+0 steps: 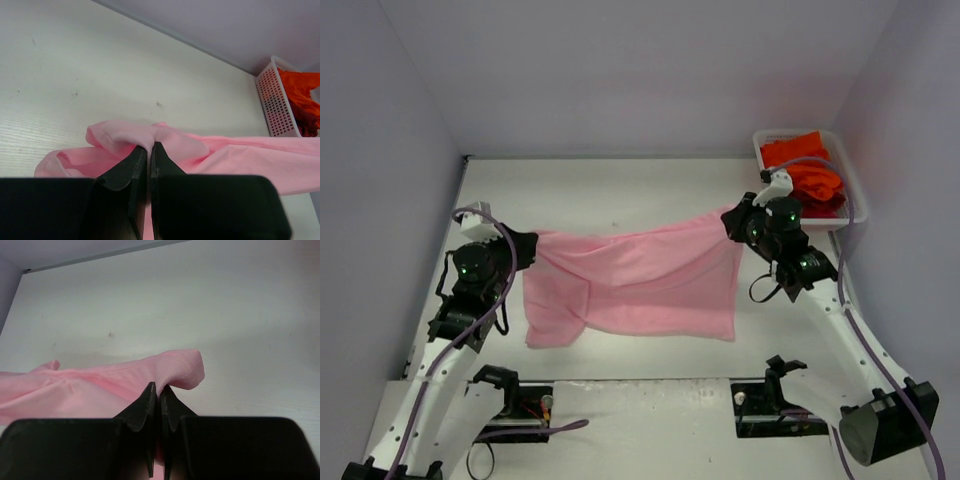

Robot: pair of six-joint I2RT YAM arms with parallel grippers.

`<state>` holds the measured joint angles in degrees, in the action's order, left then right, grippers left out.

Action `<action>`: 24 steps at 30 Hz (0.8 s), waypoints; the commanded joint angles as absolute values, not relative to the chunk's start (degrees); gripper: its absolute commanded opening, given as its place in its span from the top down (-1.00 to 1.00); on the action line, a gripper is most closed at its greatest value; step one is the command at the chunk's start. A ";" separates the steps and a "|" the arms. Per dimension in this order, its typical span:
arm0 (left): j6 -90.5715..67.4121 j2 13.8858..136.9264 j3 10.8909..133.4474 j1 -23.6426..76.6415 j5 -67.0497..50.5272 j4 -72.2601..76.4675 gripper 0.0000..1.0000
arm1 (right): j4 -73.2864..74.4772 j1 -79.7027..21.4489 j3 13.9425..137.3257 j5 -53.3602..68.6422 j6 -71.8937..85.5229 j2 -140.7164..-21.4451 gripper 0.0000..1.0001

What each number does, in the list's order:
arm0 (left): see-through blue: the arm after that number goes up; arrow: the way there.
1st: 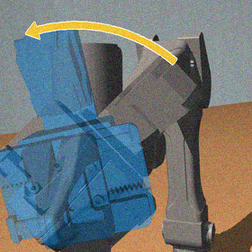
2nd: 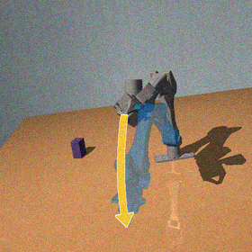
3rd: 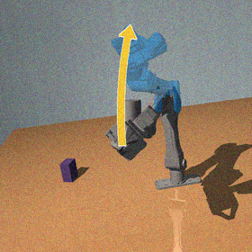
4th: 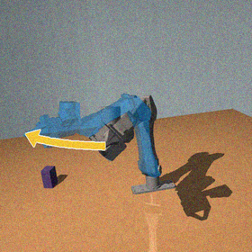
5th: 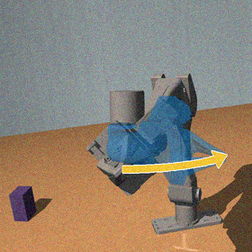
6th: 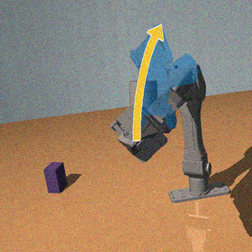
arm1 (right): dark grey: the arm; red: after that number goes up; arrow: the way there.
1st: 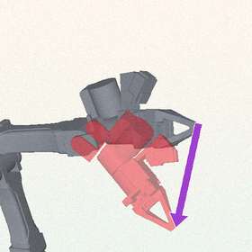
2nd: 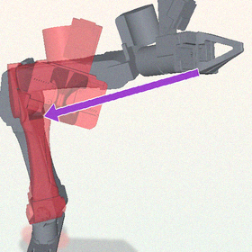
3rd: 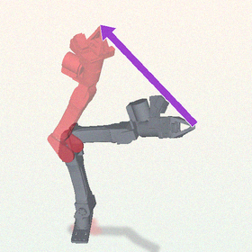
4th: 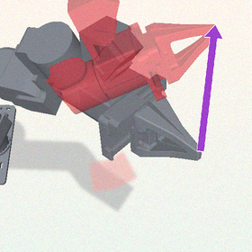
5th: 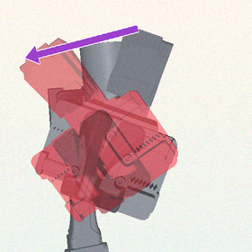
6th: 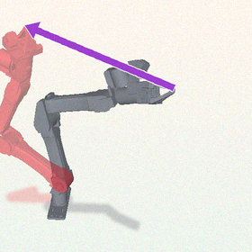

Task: Fold and stack the t-shirts
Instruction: Flatten the tshirt out

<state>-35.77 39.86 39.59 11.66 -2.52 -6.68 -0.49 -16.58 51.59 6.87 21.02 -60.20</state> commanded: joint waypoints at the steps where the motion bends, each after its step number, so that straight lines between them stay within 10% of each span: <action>1: -37.53 37.71 39.82 12.04 -3.07 -6.24 1.00 | -0.53 -17.05 50.19 8.09 21.88 -57.31 1.00; 24: -38.94 37.62 38.58 12.04 -5.01 -4.83 1.00 | 2.28 -17.49 48.34 7.91 22.85 -54.41 1.00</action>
<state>-38.15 39.20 37.15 11.68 -3.88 -8.34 4.40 -16.97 47.35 7.55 22.26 -55.66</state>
